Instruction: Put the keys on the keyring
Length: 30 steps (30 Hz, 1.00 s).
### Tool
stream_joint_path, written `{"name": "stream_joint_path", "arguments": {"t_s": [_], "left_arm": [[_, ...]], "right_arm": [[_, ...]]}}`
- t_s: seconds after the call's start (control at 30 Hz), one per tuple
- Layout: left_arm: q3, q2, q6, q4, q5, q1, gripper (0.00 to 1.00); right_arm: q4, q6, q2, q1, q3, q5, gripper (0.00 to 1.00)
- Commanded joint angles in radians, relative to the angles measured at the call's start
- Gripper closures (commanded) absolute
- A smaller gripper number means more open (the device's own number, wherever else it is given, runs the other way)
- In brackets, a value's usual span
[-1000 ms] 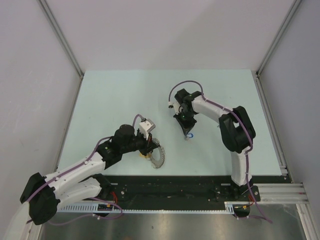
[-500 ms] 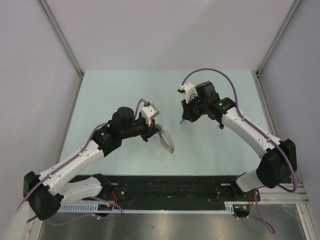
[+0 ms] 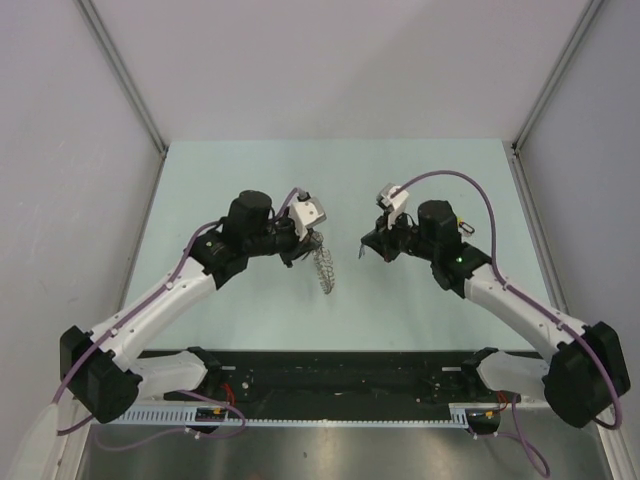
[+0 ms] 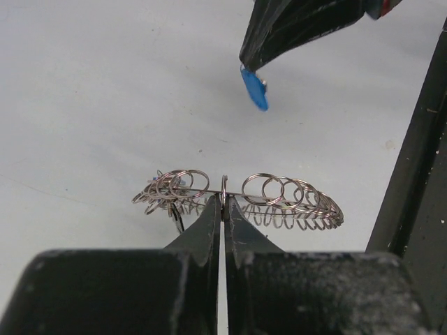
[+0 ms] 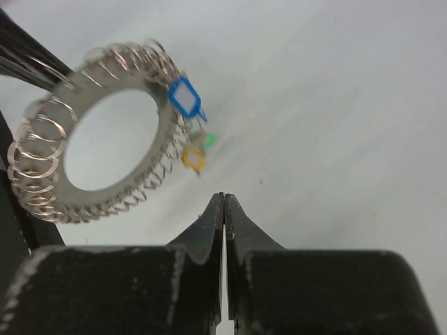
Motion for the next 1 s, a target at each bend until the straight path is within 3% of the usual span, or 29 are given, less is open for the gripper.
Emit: {"name": "stream_joint_path", "arguments": {"t_s": [0.0, 0.2, 0.33, 0.67, 0.9, 0.97], "left_arm": [[-0.01, -0.063, 0.051, 0.052, 0.083, 0.018, 1.0], [-0.044, -0.097, 0.044, 0.06, 0.129, 0.019, 1.0], [-0.052, -0.118, 0.045, 0.067, 0.184, 0.019, 0.99], [-0.084, -0.117, 0.091, 0.101, 0.324, 0.019, 1.0], [-0.124, -0.15, 0.106, 0.159, 0.402, 0.019, 1.0], [-0.131, -0.147, 0.123, 0.161, 0.445, 0.019, 1.0]], "right_arm": [[0.418, 0.075, -0.135, -0.001, -0.087, -0.075, 1.0], [0.475, 0.096, -0.186, 0.025, -0.134, -0.058, 1.0], [0.698, 0.242, -0.211, -0.024, -0.233, -0.191, 1.0], [0.926, 0.323, -0.154, -0.113, -0.241, -0.567, 1.0], [1.039, 0.405, -0.119, -0.111, -0.25, -0.661, 1.0], [0.991, 0.371, -0.139, -0.111, -0.252, -0.642, 1.0]]}}
